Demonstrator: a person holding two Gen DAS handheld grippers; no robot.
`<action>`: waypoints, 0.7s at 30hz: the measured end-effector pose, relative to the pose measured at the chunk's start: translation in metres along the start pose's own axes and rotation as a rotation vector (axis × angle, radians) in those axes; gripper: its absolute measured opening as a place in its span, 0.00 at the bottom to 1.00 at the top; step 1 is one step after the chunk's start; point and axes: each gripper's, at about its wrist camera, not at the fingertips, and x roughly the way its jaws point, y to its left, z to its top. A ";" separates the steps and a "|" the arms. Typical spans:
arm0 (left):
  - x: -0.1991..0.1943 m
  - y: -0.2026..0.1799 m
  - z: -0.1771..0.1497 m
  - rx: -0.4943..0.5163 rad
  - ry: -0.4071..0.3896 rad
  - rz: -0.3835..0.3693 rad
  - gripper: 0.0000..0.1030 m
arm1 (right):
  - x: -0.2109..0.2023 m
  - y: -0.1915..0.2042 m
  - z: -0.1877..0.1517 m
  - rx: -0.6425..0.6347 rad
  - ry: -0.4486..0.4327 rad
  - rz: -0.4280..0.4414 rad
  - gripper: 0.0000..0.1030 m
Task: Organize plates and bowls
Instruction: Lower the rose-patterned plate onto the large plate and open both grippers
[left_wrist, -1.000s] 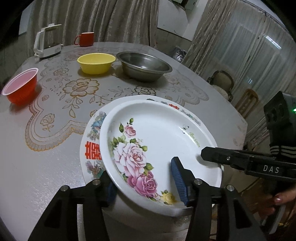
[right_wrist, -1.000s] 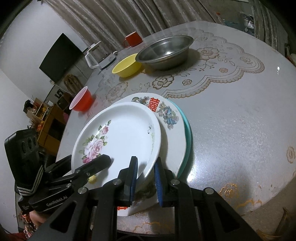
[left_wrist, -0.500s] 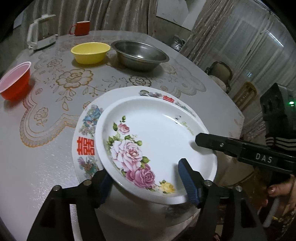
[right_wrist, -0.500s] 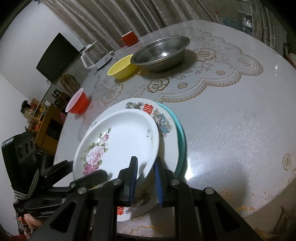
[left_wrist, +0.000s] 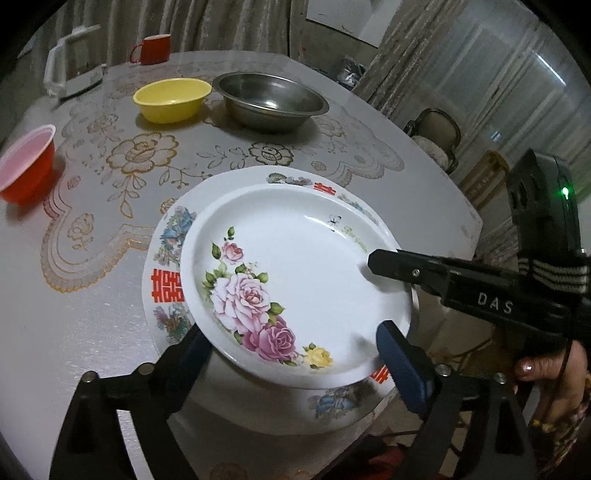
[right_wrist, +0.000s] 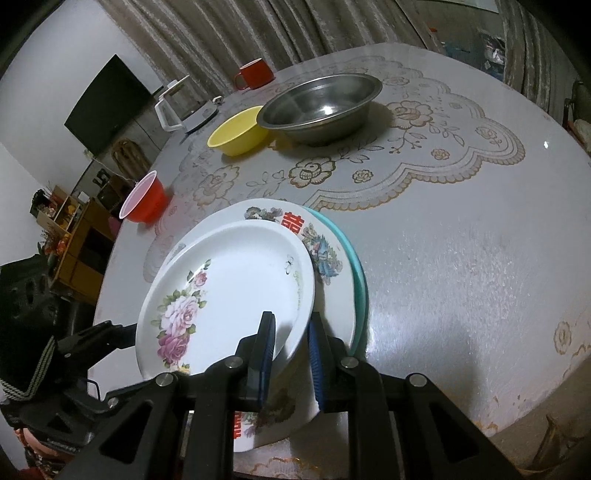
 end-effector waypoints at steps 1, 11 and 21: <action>-0.001 0.001 -0.001 -0.003 0.000 -0.005 0.89 | 0.000 0.000 0.000 0.001 0.001 -0.002 0.14; -0.019 0.019 -0.004 -0.053 -0.044 -0.034 0.90 | 0.001 0.004 -0.001 -0.026 -0.006 -0.038 0.12; -0.013 0.016 -0.007 0.003 -0.075 -0.004 0.77 | -0.002 0.010 -0.001 -0.069 -0.023 -0.094 0.15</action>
